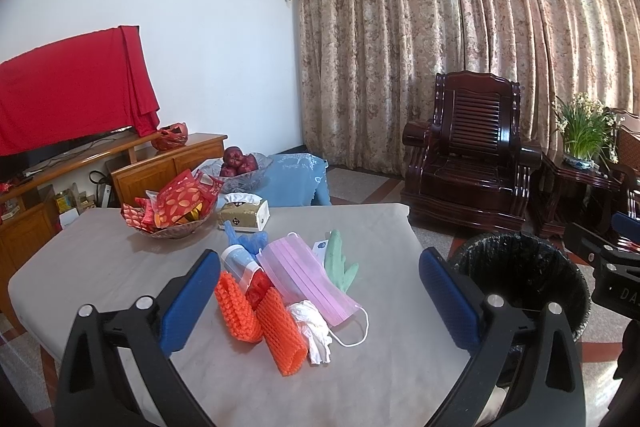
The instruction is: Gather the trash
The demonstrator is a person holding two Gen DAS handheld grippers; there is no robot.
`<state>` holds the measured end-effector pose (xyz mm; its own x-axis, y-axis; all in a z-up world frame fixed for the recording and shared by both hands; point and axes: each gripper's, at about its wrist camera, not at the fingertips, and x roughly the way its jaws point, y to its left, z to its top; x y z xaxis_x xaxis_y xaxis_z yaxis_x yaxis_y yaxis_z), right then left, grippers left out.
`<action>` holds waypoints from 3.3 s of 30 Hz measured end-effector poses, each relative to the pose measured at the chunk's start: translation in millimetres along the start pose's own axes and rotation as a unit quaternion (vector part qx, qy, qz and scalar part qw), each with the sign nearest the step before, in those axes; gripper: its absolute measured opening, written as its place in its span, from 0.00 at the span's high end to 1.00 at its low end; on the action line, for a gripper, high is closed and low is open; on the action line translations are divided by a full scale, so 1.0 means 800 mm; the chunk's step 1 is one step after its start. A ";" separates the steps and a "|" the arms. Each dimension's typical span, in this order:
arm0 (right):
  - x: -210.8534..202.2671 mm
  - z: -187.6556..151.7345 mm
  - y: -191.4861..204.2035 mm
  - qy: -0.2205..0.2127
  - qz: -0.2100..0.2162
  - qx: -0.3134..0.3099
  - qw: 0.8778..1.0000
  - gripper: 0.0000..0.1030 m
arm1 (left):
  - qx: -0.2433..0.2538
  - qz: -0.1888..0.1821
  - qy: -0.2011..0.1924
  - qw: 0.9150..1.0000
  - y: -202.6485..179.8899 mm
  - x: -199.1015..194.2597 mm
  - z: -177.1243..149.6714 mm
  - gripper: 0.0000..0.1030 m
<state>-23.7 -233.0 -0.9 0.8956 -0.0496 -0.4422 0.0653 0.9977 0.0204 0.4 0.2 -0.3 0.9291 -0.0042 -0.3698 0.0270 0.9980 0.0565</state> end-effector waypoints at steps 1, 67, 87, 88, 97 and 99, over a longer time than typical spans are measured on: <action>0.000 0.000 0.000 0.000 0.000 0.000 1.000 0.05 | 0.000 0.000 0.000 1.000 0.000 0.000 0.000 0.06; 0.220 -0.080 0.214 0.117 0.171 -0.099 0.973 0.45 | -0.073 0.042 0.154 0.984 0.173 0.194 -0.125 0.76; 0.221 -0.133 0.326 0.153 0.233 -0.189 0.941 0.90 | -0.089 0.104 0.141 0.980 0.241 0.154 -0.141 0.76; 0.219 -0.132 0.325 0.151 0.237 -0.189 0.941 0.90 | -0.089 0.104 0.141 0.981 0.239 0.154 -0.142 0.76; 0.201 -0.112 0.315 0.130 0.252 -0.181 0.942 0.81 | -0.090 0.094 0.134 0.982 0.230 0.149 -0.133 0.76; 0.208 -0.120 0.316 0.145 0.244 -0.182 0.941 0.64 | -0.087 0.093 0.136 0.982 0.228 0.150 -0.133 0.76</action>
<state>99.9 15.3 -155.5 0.6180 0.3813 -0.6875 -0.5247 0.8513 0.0004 77.5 188.1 -133.2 0.7782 0.1728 -0.6038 -0.2192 0.9757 -0.0034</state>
